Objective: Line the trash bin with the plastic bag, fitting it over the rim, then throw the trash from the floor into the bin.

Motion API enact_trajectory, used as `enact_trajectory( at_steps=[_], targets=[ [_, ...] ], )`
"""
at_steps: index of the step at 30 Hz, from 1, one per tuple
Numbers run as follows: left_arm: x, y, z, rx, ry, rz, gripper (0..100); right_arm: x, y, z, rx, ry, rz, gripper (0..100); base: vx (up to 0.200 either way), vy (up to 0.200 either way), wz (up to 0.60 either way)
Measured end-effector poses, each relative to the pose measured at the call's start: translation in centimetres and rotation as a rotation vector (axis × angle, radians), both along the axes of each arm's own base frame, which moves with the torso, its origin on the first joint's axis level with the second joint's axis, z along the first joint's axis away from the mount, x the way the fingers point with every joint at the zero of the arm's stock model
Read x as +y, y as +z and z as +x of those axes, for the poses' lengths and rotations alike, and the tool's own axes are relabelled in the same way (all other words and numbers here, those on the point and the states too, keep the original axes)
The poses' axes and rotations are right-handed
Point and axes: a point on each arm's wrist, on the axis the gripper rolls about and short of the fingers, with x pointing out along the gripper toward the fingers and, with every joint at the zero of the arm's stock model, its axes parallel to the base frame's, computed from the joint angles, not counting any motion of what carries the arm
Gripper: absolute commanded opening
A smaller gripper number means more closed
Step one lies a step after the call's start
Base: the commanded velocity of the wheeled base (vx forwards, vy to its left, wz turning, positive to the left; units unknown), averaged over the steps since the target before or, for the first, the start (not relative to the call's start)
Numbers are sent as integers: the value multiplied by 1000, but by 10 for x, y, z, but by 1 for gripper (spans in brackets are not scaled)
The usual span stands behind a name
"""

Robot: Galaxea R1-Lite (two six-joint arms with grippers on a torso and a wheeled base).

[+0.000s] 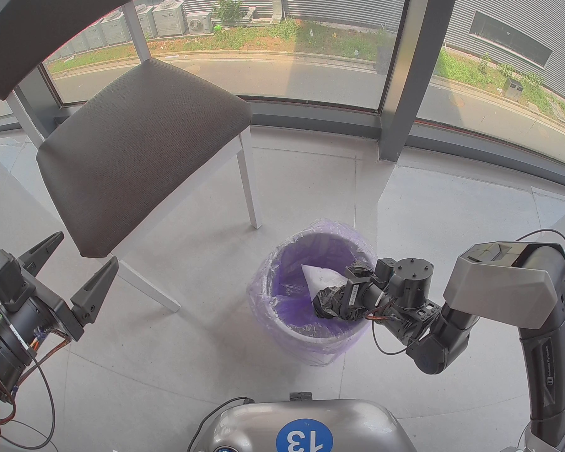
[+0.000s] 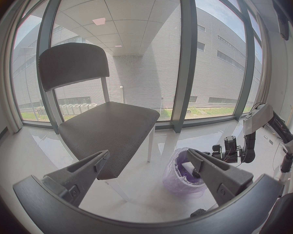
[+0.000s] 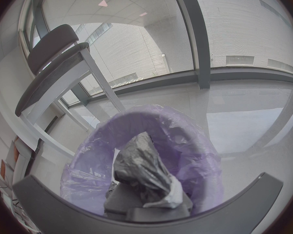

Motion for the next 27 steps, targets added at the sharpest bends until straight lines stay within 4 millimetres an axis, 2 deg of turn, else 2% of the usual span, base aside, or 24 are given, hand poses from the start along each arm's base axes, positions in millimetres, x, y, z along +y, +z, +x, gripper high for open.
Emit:
enact_trajectory(
  at_steps=[14,21,27],
  targets=[
    [1,-4,-1,13,1,1,100,-17,8,-9,28,30,-64,0,0,0,0],
    [1,-5,-2,16,1,1,100,-4,15,-8,-59,44,-10,0,0,0,0],
    [1,-4,-1,11,4,-5,100,5,5,-9,-61,64,-6,0,0,0,0]
  ],
)
